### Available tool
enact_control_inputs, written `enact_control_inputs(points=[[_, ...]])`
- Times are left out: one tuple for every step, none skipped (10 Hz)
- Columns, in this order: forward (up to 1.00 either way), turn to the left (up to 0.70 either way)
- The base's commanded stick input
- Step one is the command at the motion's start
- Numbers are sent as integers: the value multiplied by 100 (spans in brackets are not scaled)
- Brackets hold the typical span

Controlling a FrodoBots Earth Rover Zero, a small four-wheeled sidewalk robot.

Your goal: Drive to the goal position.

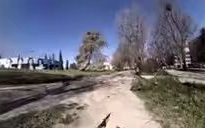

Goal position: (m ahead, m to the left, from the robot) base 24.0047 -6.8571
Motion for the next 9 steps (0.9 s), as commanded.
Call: enact_control_inputs(points=[[100, 0], [100, 0], [100, 0], [100, 0], [100, 0], [100, 0], [100, 0], [100, 0], [100, 0]])
